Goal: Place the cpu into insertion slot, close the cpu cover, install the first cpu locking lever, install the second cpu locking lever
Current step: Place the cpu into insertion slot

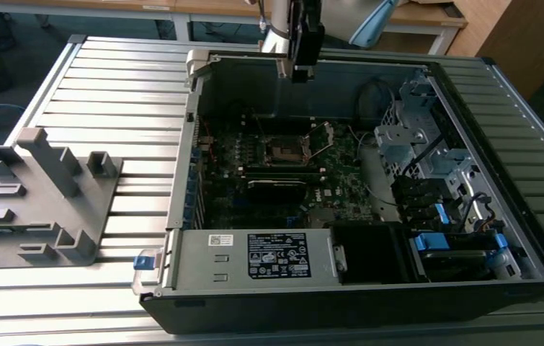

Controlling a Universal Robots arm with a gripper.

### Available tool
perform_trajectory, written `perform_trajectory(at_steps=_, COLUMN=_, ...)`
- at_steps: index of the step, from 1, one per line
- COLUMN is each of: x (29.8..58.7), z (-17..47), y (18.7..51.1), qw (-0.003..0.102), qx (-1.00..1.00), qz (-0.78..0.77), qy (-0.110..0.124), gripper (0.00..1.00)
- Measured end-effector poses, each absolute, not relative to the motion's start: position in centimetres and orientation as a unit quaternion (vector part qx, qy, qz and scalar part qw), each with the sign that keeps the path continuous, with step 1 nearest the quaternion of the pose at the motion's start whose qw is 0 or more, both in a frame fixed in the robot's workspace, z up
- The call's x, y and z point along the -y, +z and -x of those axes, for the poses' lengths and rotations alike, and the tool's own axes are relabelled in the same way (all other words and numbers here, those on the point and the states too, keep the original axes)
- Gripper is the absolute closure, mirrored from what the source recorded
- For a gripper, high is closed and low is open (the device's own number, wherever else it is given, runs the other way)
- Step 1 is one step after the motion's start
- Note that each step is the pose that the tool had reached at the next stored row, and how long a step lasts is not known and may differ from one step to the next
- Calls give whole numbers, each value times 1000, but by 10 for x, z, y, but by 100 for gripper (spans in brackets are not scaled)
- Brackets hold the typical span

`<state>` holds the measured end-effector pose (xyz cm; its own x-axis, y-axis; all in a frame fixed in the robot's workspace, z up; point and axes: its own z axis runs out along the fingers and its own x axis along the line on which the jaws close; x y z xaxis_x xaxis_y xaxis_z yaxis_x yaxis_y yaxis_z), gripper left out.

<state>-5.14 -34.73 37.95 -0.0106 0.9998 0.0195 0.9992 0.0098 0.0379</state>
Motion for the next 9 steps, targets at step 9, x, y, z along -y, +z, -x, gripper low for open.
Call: perform_trajectory(at_steps=9, x=347, z=51, y=363, qw=8, qx=-711, qz=-703, qy=21, gripper=46)
